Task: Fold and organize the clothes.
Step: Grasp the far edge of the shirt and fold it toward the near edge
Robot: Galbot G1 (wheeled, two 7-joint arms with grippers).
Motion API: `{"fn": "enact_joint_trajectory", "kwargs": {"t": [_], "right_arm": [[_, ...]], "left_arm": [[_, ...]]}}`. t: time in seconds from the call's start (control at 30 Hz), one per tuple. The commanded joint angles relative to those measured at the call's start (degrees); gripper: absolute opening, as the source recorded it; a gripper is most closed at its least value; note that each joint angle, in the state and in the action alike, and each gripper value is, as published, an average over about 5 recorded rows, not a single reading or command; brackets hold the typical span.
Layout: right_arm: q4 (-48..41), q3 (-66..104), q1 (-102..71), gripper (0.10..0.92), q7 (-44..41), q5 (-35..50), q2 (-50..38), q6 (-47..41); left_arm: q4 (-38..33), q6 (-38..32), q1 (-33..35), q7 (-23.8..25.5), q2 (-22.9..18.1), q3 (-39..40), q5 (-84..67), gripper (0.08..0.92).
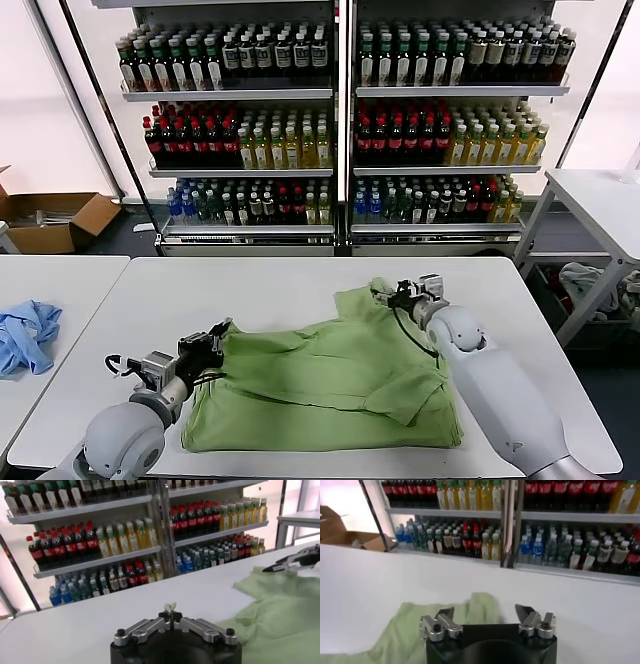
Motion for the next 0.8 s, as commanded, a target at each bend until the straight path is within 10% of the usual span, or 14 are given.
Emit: {"fn": "enact_joint_trajectory", "kwargs": {"t": [0.03, 0.57, 0.8], "right_arm": [[-4.58, -1.44, 1.9, 0.625, -0.6, -1.45, 2.68, -1.33], [1.9, -0.92, -0.51, 0.166, 1.45, -2.09, 0.71, 0.47], [7.11, -0.49, -2.53, 0.107, 2.83, -1.1, -1.8, 2.94]], "left_arm": [[-0.12, -0.12, -0.02, 0.04, 0.05, 0.05, 0.05, 0.085], [0.42, -0.62, -0.05, -0.06, -0.17, -0.02, 0.07, 0.085], [0.58, -0.88, -0.09, -0.22, -0.16, -0.1, 0.09, 0.085]]}}
